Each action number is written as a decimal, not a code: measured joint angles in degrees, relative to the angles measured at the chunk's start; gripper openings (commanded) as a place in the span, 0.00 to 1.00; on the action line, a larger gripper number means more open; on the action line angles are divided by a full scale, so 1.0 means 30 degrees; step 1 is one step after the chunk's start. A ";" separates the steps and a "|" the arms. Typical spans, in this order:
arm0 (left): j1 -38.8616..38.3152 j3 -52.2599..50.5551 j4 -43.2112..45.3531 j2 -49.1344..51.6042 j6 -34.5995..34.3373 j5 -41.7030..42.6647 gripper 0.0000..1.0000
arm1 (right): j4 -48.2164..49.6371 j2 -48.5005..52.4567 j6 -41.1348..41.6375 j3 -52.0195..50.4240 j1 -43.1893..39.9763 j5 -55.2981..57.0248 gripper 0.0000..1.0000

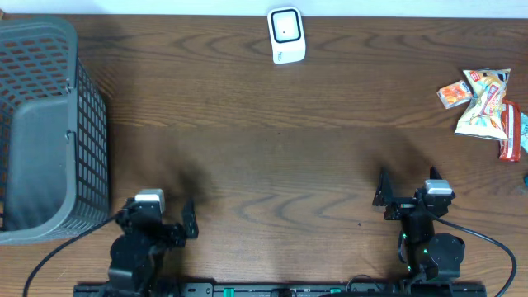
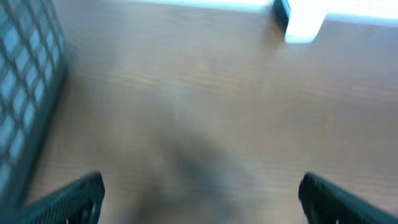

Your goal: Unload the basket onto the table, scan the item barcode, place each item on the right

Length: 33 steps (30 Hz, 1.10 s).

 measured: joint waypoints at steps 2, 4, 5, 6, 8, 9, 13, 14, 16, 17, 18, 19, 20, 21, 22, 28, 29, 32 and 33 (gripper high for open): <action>0.0000 -0.0393 0.1639 0.0000 0.0197 0.0000 1.00 | 0.0000 0.0000 0.0000 0.0000 0.0000 0.0000 0.99; 0.0000 -0.1027 0.2973 0.0000 0.0568 -0.0007 1.00 | -0.0007 0.0000 0.0000 0.0000 0.0000 0.0000 0.99; 0.0000 -0.1464 0.3781 0.0000 0.0838 0.0000 1.00 | 0.0000 0.0000 0.0000 0.0000 0.0000 0.0000 0.99; 0.0007 -0.2004 0.4750 0.0007 0.1107 0.0000 1.00 | 0.0000 0.0000 0.0000 0.0000 0.0000 0.0000 0.99; 0.0058 -0.3009 0.6681 0.0015 0.1596 0.0000 1.00 | 0.0000 0.0000 0.0000 0.0000 0.0000 0.0000 0.99; 0.0146 -0.3512 0.7730 0.0007 0.1829 0.0007 1.00 | -0.0007 0.0000 -0.0007 0.0000 0.0000 0.0000 0.99; 0.0750 -0.4794 0.9887 0.0007 0.2288 0.0007 1.00 | 0.0000 0.0000 0.0000 0.0000 0.0000 0.0000 0.99; 0.0925 -0.4911 1.0193 0.0015 0.2339 0.0007 1.00 | 0.0007 0.0000 0.0000 0.0000 0.0000 0.0000 0.99; 0.1268 -0.4983 1.0265 0.0007 0.2419 0.0015 1.00 | 0.0000 0.0000 0.0000 0.0000 0.0000 0.0000 0.99; 0.1435 -0.4983 1.0236 0.0007 0.2492 0.0015 1.00 | -0.0007 0.0000 -0.0007 0.0000 0.0000 0.0007 0.99; 0.1566 -0.4983 1.0236 0.0007 0.2565 0.0015 1.00 | 0.0000 0.0000 0.0000 0.0000 0.0000 0.0000 0.99; 0.1676 -0.4983 1.0229 0.0007 0.2732 0.0007 1.00 | -0.0007 0.0000 0.0000 0.0000 0.0000 0.0007 0.99; 0.1756 -0.4983 1.0229 0.0007 0.2900 0.0015 1.00 | 0.0000 0.0000 0.0000 0.0000 0.0000 0.0000 0.99; 0.1770 -0.4983 1.0229 0.0007 0.3045 0.0007 1.00 | 0.0000 0.0000 0.0000 0.0000 0.0000 0.0000 0.99; 0.1778 -0.4983 1.0229 0.0007 0.3242 0.0015 1.00 | 0.0000 0.0000 0.0000 0.0000 0.0000 0.0000 0.99; 0.1778 -0.4983 1.0222 0.0007 0.4197 0.0058 1.00 | 0.0000 0.0000 -0.0007 0.0000 0.0000 0.0007 0.99; 0.1778 -0.4983 1.0214 0.0007 0.4335 0.0095 1.00 | 0.0000 0.0000 0.0000 0.0000 0.0000 0.0007 0.99; 0.1778 -0.4983 1.0207 0.0007 0.4466 0.0168 1.00 | 0.0000 0.0000 0.0000 0.0000 0.0000 0.0000 0.99; 0.1778 -0.4983 1.0207 0.0007 0.4473 0.0168 1.00 | 0.0000 0.0000 0.0000 0.0000 0.0000 0.0007 0.99</action>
